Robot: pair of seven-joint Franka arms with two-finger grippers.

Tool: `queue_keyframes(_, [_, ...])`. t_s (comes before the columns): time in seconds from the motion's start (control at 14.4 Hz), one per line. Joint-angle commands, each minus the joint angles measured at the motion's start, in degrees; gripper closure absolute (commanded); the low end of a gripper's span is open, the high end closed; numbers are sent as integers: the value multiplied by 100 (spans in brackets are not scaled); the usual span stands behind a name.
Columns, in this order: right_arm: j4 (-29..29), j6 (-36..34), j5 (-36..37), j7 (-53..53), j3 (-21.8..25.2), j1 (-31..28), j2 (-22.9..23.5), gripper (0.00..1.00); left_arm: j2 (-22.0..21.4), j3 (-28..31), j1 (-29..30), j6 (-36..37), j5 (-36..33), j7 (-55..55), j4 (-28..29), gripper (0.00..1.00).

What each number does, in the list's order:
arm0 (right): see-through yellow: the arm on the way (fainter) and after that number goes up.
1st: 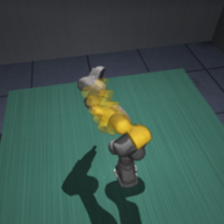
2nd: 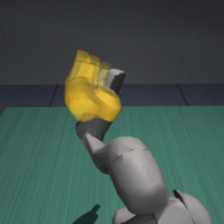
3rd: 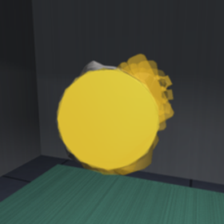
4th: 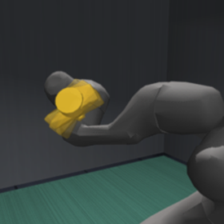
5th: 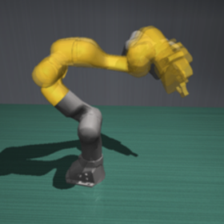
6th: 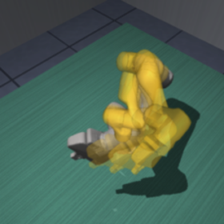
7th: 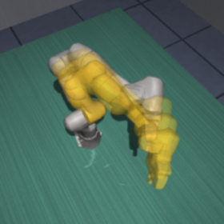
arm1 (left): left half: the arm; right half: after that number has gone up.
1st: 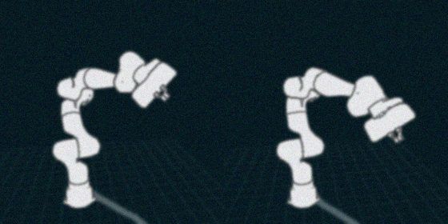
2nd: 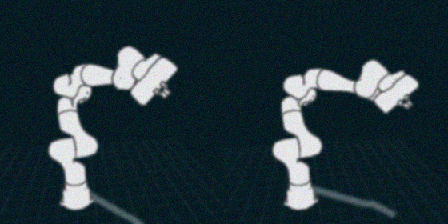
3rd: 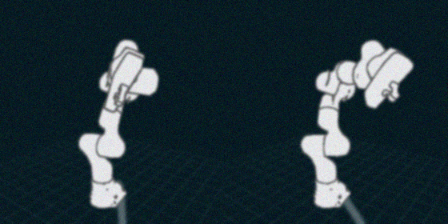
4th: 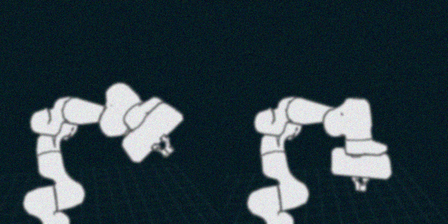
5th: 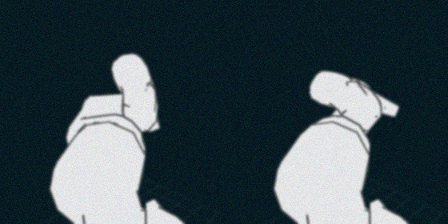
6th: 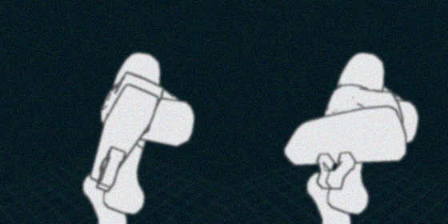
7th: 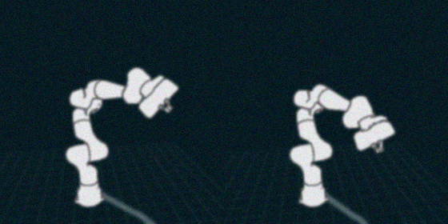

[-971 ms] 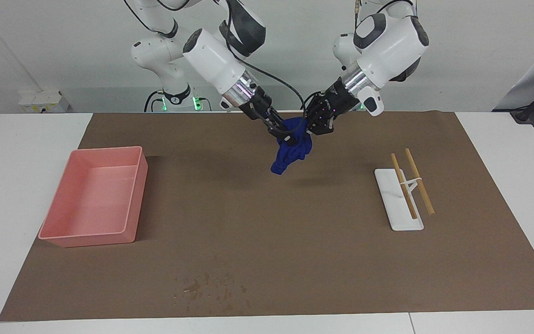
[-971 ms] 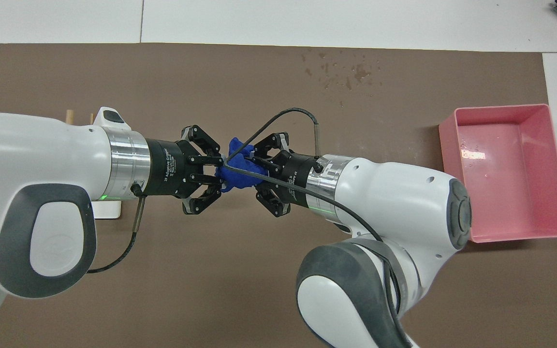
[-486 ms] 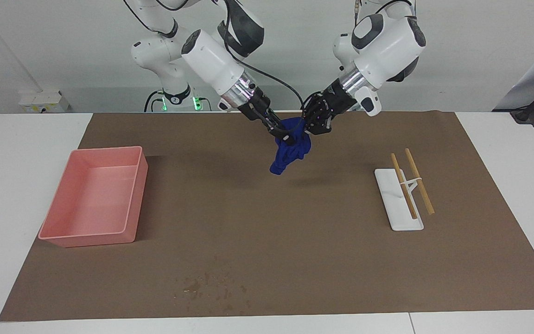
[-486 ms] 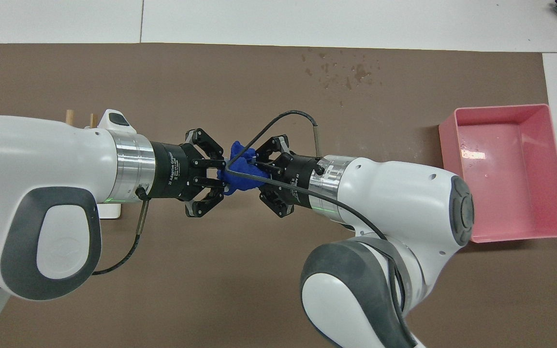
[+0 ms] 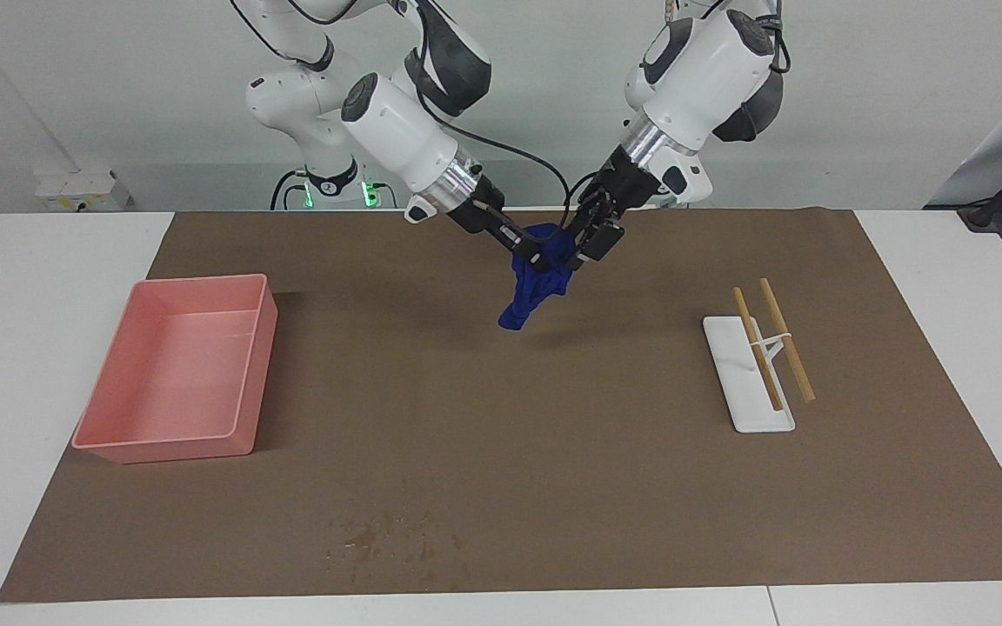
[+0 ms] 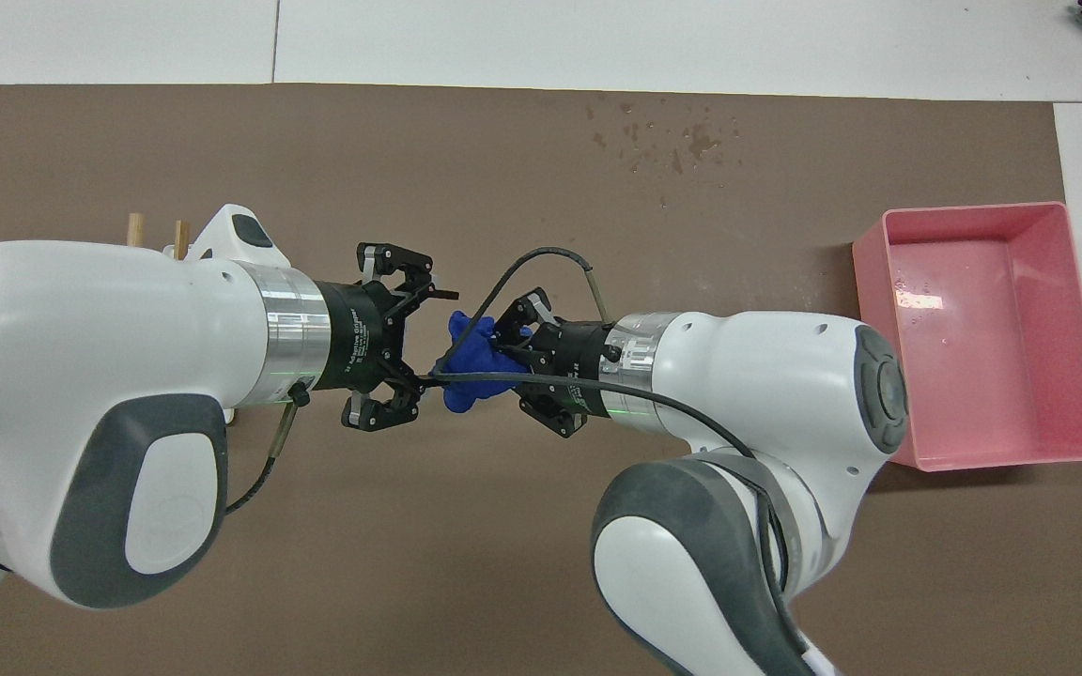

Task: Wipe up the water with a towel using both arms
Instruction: 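Open the left gripper and pull back while the right gripper carries the cloth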

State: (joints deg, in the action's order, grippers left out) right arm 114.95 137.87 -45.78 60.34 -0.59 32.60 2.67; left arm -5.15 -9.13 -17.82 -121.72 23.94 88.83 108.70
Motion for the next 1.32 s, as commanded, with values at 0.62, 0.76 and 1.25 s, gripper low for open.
queue_keyframes(0.62, [739, -3071, 2775, -2525, -37, -666, -574, 100, 128, 157, 832, 1620, -2401, -6400, -566, 0])
queue_keyframes(0.76, [1124, -3327, 3388, -3025, -46, -763, -810, 100, 356, 157, 1235, 2552, -2464, -7620, -1233, 0])
queue_keyframes(1.25, [2795, -3284, 3734, -3591, -46, -1140, -1716, 100, 568, 157, 1702, 3392, -2411, -8751, -1764, 0])
